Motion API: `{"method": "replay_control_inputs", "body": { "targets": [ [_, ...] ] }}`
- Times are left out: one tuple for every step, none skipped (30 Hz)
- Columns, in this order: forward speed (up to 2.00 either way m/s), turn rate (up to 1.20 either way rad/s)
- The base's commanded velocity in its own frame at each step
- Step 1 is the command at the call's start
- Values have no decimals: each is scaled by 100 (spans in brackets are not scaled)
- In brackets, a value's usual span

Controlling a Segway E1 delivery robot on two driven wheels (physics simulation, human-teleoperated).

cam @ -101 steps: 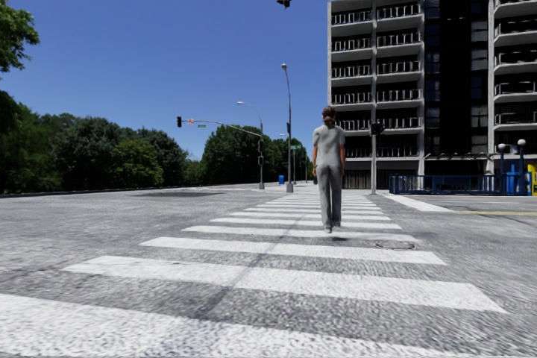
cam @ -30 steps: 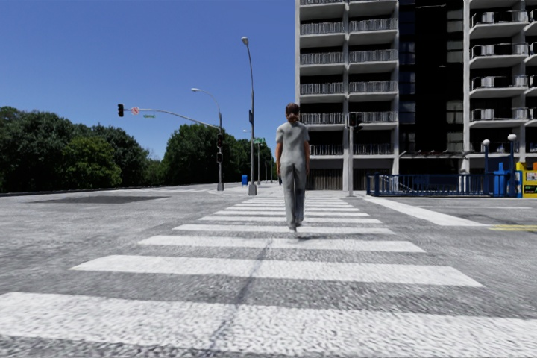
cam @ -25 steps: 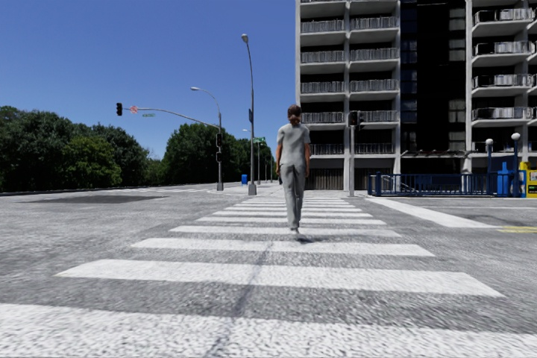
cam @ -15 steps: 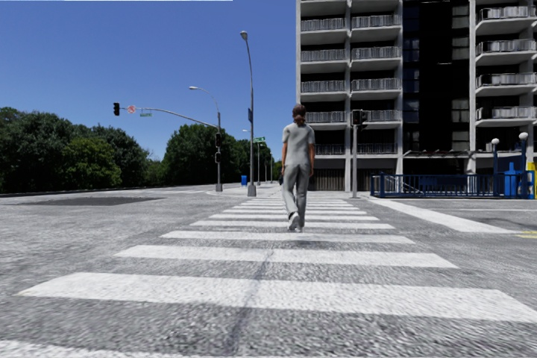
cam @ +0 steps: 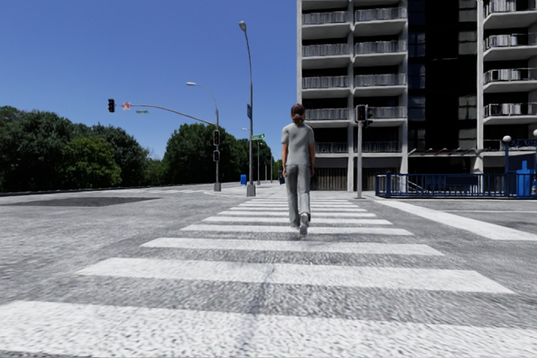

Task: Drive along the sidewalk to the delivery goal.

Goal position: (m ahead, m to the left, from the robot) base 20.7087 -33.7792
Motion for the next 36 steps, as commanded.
{"method": "replay_control_inputs", "body": {
  "targets": [
    [114,0],
    [124,0],
    [124,0],
    [135,0],
    [140,0],
    [141,0],
    [141,0],
    [141,0],
    [141,0],
    [141,0],
    [141,0],
    [136,0],
    [136,0],
    [130,0],
    [130,0],
    [129,0],
    [129,0],
    [129,0],
    [129,0],
    [129,0],
    [129,0],
    [128,0],
    [128,0],
    [123,0],
    [120,0],
    [119,0],
    [119,0],
    [119,0],
    [119,0],
    [117,0],
    [114,0],
    [114,0],
    [113,0],
    [112,0],
    [112,0],
    [112,0]
  ]
}}
